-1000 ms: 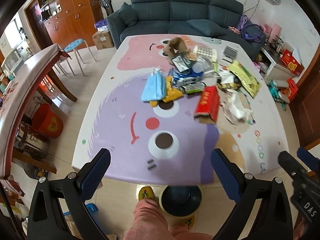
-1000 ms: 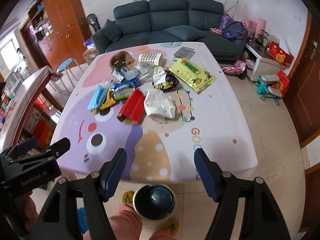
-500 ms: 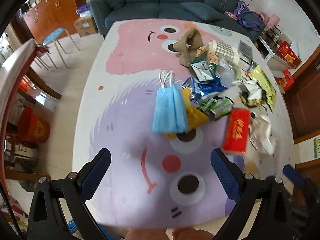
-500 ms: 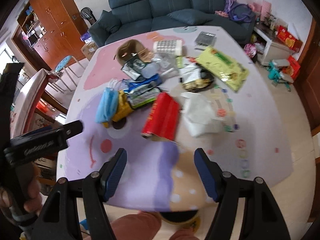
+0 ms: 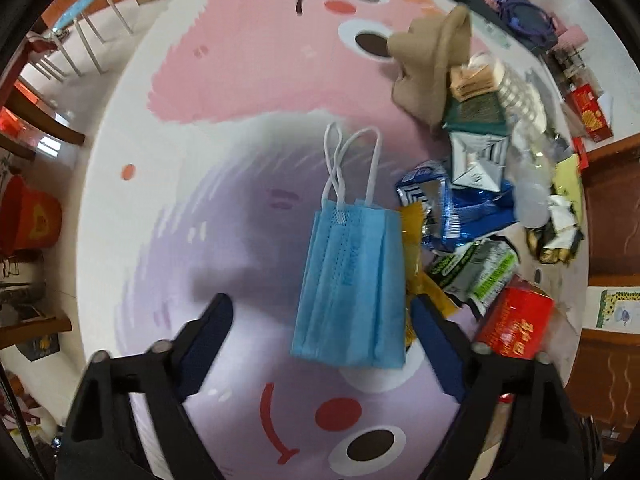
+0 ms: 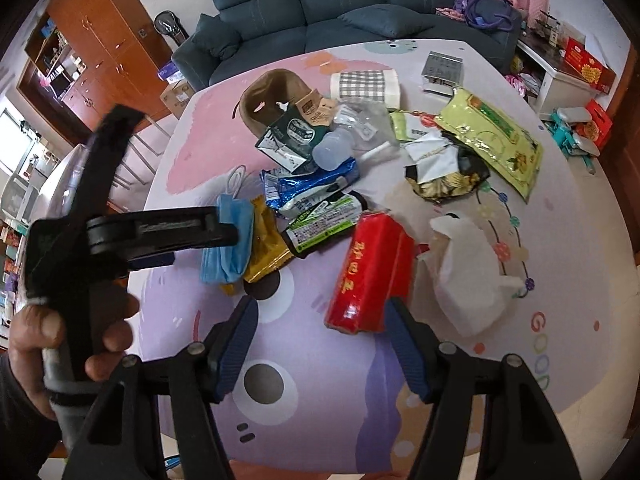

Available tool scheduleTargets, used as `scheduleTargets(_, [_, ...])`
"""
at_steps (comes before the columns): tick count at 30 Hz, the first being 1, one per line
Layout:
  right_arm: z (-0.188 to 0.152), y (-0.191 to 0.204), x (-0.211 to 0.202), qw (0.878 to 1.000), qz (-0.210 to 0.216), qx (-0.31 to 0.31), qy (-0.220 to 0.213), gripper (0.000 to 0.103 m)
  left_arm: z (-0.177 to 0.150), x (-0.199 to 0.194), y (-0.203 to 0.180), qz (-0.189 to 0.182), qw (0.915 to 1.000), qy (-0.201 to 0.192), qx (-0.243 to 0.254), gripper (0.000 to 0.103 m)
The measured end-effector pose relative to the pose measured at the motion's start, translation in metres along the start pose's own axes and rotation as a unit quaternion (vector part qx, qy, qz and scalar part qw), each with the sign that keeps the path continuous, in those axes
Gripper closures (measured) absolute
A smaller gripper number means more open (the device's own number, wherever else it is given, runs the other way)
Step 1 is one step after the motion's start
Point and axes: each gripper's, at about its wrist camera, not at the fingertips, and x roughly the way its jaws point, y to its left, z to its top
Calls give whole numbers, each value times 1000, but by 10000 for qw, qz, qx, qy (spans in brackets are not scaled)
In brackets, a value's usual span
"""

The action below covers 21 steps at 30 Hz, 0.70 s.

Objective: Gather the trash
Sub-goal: 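Reach the left tool to the blue face mask and grasp it, then grasp the yellow snack bag with the right tool while the left holds the mask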

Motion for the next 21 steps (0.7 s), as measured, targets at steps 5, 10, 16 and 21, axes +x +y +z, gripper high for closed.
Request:
scheduleTargets(5, [2,10,7,9998,112,-102,103,40,5,14,-2,-195,9997,148,30,58])
scheduleTargets(10, [9,24,13,9990,296,-301,164,41,7,13,13,-433,9989,94,-120,72])
scheduleTargets(16, [29,44,25,9969,584,-493,169,41,4,1,49,-733,9965,-3,-401,76])
scheduleTargets(21, [50,67,47,9952,654,-684,247,41,-5,-1,77,-729,9954,-61,-614,78])
